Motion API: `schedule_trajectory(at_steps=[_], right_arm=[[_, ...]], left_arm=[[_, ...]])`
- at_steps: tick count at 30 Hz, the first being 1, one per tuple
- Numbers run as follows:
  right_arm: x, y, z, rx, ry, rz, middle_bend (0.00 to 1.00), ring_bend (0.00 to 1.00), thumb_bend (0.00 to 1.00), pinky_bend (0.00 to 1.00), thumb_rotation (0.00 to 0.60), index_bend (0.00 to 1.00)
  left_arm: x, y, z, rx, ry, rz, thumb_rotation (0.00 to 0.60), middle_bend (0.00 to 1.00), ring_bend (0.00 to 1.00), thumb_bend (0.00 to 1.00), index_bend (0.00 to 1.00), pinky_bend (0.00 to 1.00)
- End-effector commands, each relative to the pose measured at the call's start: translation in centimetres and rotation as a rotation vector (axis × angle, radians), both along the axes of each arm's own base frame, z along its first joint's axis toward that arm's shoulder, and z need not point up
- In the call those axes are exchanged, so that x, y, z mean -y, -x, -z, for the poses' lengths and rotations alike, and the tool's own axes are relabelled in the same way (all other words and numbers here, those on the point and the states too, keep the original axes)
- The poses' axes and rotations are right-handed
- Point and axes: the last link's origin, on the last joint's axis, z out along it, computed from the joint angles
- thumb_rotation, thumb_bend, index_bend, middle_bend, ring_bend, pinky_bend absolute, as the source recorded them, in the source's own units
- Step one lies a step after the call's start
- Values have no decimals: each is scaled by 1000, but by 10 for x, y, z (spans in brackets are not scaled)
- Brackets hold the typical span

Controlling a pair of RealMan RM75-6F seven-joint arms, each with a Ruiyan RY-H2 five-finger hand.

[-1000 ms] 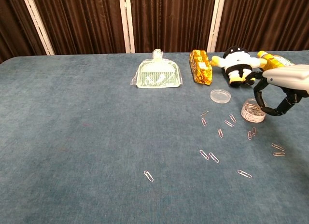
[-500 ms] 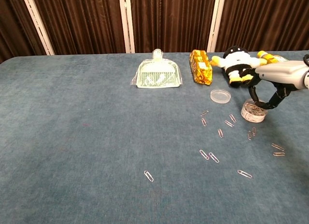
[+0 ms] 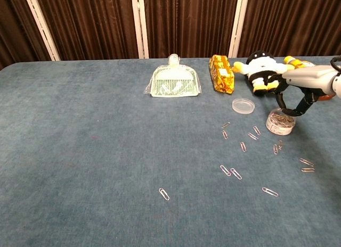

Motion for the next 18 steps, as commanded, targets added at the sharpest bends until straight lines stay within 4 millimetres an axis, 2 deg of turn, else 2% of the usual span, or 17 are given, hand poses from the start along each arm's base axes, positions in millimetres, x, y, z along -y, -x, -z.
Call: schedule_trajectory(at_steps=[1,14,18], right_arm=[[0,2,-1,-1,1,0,0,0,427,0,600,547],[-14,-1,-7,-17,-4,-18,0,0,398,0,600,444],[-21,-6,-16,-17,25,-31,0,0,378,0,600,426]], left_arm=[[0,0,0,0,0,0,600,0,0,500,0,0],[4,-2,-4,14,-14,19,600,0,0,493,0,0],[6,-4,-8,24,-25,30,600,0,0,492,0,0]])
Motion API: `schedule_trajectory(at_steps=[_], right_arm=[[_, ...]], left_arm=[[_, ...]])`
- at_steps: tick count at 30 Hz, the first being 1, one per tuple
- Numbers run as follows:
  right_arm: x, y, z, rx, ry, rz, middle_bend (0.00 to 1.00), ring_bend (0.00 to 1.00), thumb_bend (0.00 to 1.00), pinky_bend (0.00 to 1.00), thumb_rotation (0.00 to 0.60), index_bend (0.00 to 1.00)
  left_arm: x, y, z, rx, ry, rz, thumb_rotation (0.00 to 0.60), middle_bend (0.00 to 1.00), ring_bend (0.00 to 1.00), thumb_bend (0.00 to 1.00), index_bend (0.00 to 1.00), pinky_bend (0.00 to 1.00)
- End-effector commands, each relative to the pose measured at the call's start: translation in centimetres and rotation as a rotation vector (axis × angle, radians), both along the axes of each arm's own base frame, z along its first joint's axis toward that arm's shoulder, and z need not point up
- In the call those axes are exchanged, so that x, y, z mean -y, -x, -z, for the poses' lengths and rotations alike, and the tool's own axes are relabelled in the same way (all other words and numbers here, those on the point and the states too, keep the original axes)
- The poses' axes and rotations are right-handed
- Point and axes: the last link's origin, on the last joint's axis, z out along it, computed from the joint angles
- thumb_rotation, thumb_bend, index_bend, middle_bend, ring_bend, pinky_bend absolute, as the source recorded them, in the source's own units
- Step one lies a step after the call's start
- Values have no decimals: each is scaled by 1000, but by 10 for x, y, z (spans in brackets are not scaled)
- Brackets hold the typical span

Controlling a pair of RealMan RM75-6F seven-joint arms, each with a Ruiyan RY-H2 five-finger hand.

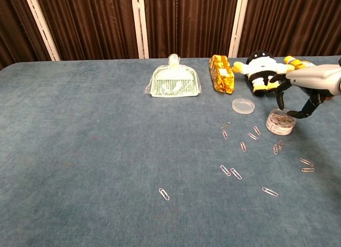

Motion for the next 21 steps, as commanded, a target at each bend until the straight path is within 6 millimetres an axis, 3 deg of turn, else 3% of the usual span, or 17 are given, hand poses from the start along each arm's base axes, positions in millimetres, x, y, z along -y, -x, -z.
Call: schedule_trajectory(at_steps=[1,5,10,14,19,20,21], right_arm=[[-8,-3,-11,-1,33,-11,0,0,367,0,600,417],[-30,-8,-32,24,94,-38,0,0,319,0,600,368],[-73,-3,-68,60,190,-43,0,0,270,0,600,278],[-118,13,-98,74,287,-3,0,0,222,0,600,203],[-149,29,-115,92,379,20,0,0,182,0,600,150],[-160,36,-120,94,414,26,0,0,176,0,600,143],[-184,54,-131,97,498,62,0,0,168,0,600,135]], left_arm=[[2,-1,-3,7,-5,6,600,0,0,492,0,0],[5,-1,-7,23,-16,16,600,0,0,489,0,0],[11,-2,-14,47,-27,38,600,0,0,490,0,0],[18,-2,-20,64,-33,57,600,0,0,486,0,0],[24,-1,-20,70,-26,63,600,0,0,486,0,0],[25,-1,-20,73,-21,65,600,0,0,485,0,0],[29,-2,-21,74,-28,77,600,0,0,485,0,0]])
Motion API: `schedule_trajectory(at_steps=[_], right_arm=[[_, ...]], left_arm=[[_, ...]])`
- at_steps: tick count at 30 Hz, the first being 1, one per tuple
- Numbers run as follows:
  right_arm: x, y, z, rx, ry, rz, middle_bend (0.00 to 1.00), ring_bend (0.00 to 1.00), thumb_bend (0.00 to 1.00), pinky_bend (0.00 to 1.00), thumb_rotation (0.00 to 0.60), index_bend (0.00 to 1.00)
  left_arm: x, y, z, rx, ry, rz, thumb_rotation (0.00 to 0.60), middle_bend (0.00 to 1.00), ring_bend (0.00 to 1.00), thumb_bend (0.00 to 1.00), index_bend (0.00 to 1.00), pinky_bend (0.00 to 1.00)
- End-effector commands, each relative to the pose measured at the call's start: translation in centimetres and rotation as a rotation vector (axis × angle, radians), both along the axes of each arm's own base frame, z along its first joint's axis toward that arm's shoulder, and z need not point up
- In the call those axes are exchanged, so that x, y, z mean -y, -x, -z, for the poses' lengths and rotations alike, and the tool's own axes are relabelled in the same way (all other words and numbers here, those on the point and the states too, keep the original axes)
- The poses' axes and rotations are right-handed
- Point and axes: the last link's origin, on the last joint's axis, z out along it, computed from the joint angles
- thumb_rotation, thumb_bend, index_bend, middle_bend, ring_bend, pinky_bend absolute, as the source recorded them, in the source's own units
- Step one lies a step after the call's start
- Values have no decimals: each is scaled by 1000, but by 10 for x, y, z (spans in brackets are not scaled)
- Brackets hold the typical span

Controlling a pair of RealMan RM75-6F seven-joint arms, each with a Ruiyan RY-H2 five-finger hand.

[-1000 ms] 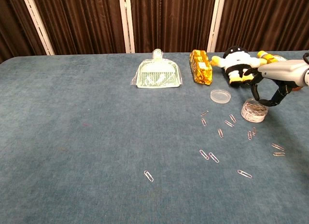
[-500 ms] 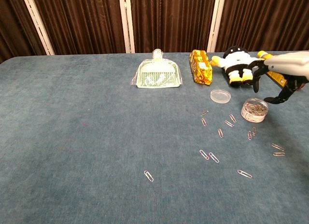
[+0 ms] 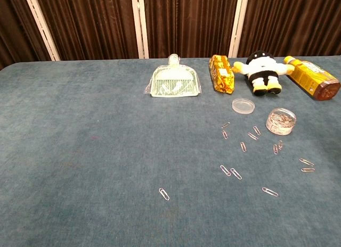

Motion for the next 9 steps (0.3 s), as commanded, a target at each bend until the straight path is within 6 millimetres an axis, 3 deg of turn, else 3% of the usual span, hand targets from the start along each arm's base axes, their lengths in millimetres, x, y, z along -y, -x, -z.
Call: schedule_trajectory(at_steps=[1,4,9], right_arm=[[-64,38,-24,39,160,54,0,0,159,0,600,130],[-82,54,-23,82,187,36,0,0,144,0,600,121],[-90,54,-31,108,198,-13,0,0,131,0,600,112]], left_arm=[[8,-3,-4,4,-15,23,600,0,0,485,0,0],[15,-7,-8,10,-39,56,600,0,0,485,0,0],[20,-10,-11,13,-59,71,600,0,0,483,0,0]])
